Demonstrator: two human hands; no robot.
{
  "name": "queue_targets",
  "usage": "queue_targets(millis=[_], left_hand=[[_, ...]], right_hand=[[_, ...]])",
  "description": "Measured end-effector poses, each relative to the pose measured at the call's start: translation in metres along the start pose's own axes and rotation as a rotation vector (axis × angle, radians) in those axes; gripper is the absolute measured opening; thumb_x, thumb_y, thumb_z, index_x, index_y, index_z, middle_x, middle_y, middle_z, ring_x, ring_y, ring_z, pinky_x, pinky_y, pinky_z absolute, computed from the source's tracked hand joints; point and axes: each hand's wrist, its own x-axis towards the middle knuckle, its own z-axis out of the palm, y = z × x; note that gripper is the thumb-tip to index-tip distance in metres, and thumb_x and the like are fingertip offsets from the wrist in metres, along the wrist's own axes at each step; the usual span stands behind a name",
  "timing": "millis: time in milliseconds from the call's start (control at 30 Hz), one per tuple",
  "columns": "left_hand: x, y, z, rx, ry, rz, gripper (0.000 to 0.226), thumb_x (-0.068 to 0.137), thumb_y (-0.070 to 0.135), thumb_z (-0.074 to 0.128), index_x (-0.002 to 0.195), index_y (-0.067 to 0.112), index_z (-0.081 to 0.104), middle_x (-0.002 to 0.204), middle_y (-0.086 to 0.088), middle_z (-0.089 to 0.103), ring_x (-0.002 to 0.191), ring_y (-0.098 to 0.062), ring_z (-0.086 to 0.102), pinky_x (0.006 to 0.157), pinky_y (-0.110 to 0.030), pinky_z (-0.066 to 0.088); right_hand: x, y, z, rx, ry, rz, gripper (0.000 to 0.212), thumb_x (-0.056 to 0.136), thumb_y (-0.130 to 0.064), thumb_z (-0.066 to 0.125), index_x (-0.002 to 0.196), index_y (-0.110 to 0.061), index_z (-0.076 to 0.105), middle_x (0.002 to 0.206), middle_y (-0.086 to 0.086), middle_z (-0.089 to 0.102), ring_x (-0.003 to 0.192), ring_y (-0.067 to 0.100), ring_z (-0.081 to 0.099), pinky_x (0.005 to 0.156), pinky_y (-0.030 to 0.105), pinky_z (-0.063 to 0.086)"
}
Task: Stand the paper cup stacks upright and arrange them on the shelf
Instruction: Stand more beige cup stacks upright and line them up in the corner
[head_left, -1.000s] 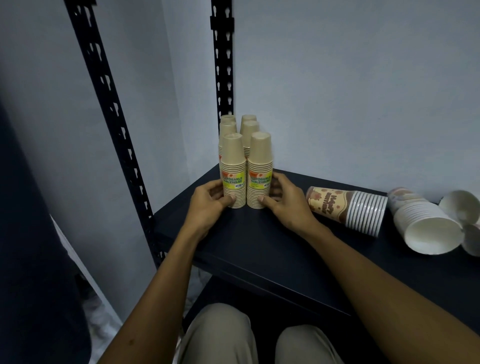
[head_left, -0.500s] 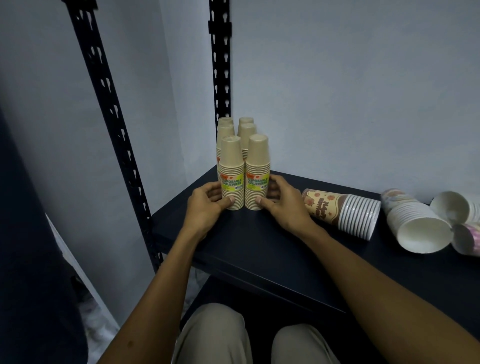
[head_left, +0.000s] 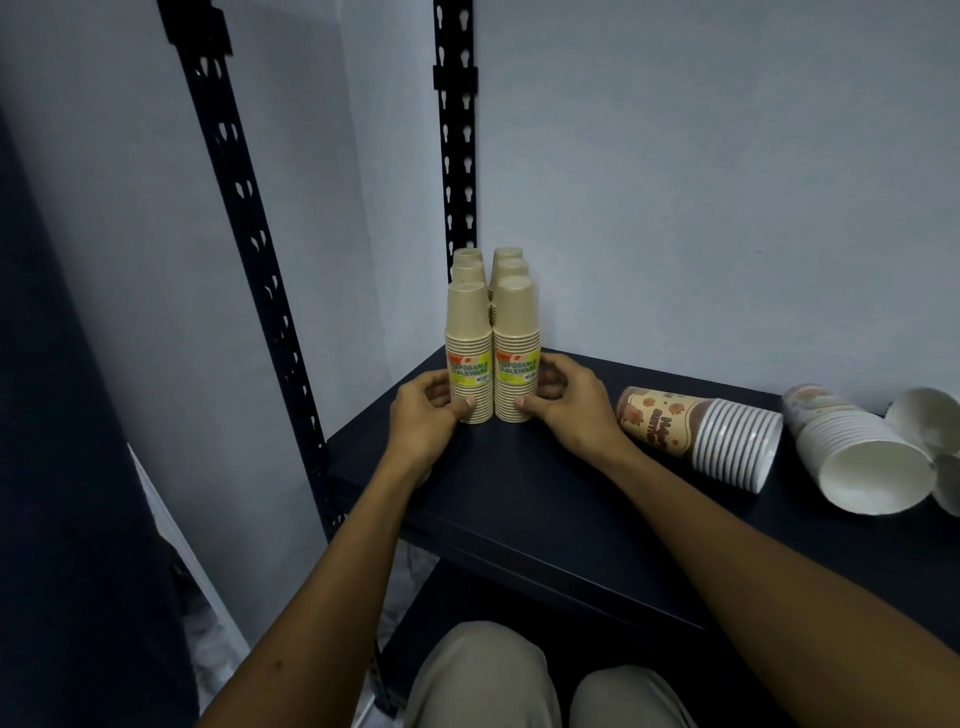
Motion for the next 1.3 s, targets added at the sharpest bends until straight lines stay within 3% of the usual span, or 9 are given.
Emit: queue_targets(millis=[200, 400, 533, 733, 900, 1100, 1300], left_hand=[[0.012, 0.004, -0.002, 0.104, -0.039, 0.008, 0.05, 0.084, 0.007, 0.073, 0.131, 0.009, 0.056, 0.123, -0.006, 0.066, 0.112, -0.018, 0.063, 0.099, -0.041, 0.051], [0.014, 0.006, -0.009, 0.147, -0.082, 0.028, 0.049, 0.084, 0.009, 0.073, 0.13, 0.009, 0.056, 0.124, -0.006, 0.065, 0.112, -0.017, 0.062, 0.099, -0.037, 0.051], [0.01, 0.002, -0.007, 0.195, -0.047, 0.069, 0.045, 0.085, 0.015, 0.073, 0.127, 0.009, 0.059, 0.12, -0.003, 0.065, 0.105, -0.012, 0.061, 0.09, -0.025, 0.05], [0.012, -0.002, -0.005, 0.274, -0.028, 0.089, 0.052, 0.078, 0.014, 0.08, 0.126, 0.009, 0.06, 0.117, -0.002, 0.067, 0.105, -0.011, 0.063, 0.095, -0.026, 0.05], [0.013, -0.004, -0.004, 0.328, -0.008, 0.1, 0.05, 0.081, 0.016, 0.077, 0.126, 0.009, 0.06, 0.118, -0.003, 0.067, 0.106, -0.012, 0.062, 0.094, -0.025, 0.049], [0.014, -0.006, -0.003, 0.368, 0.005, 0.116, 0.049, 0.081, 0.018, 0.077, 0.126, 0.01, 0.06, 0.119, -0.003, 0.067, 0.107, -0.013, 0.062, 0.096, -0.028, 0.05], [0.014, -0.006, -0.002, 0.394, 0.009, 0.125, 0.049, 0.083, 0.019, 0.076, 0.128, 0.009, 0.059, 0.121, -0.004, 0.066, 0.11, -0.014, 0.062, 0.096, -0.027, 0.049]], right_hand=[[0.008, 0.002, -0.003, 0.016, -0.017, 0.022, 0.06, 0.078, -0.006, 0.077, 0.133, -0.013, 0.053, 0.117, 0.0, 0.066, 0.1, 0.011, 0.066, 0.08, 0.019, 0.055], [0.022, 0.004, -0.008, 0.065, -0.096, 0.101, 0.058, 0.076, -0.003, 0.078, 0.128, -0.014, 0.054, 0.112, 0.001, 0.068, 0.1, 0.013, 0.067, 0.09, 0.035, 0.056], [0.014, 0.014, -0.004, -0.028, -0.062, 0.114, 0.05, 0.076, -0.008, 0.079, 0.122, -0.012, 0.059, 0.111, 0.002, 0.068, 0.098, 0.013, 0.067, 0.09, 0.031, 0.055], [0.011, 0.014, 0.0, -0.157, -0.03, 0.056, 0.047, 0.078, -0.012, 0.078, 0.122, -0.012, 0.061, 0.111, -0.001, 0.068, 0.099, 0.009, 0.064, 0.088, 0.021, 0.051], [0.009, 0.012, -0.002, -0.126, -0.028, 0.048, 0.046, 0.079, -0.01, 0.077, 0.123, -0.011, 0.063, 0.109, -0.001, 0.069, 0.097, 0.008, 0.065, 0.084, 0.016, 0.05], [0.012, 0.012, -0.005, -0.019, -0.01, 0.118, 0.042, 0.074, -0.007, 0.081, 0.114, -0.011, 0.067, 0.104, 0.002, 0.072, 0.093, 0.009, 0.068, 0.087, 0.025, 0.056], [0.009, 0.012, -0.002, -0.087, 0.014, 0.064, 0.042, 0.077, -0.012, 0.08, 0.117, -0.011, 0.067, 0.105, -0.002, 0.071, 0.093, 0.006, 0.066, 0.08, 0.013, 0.05]])
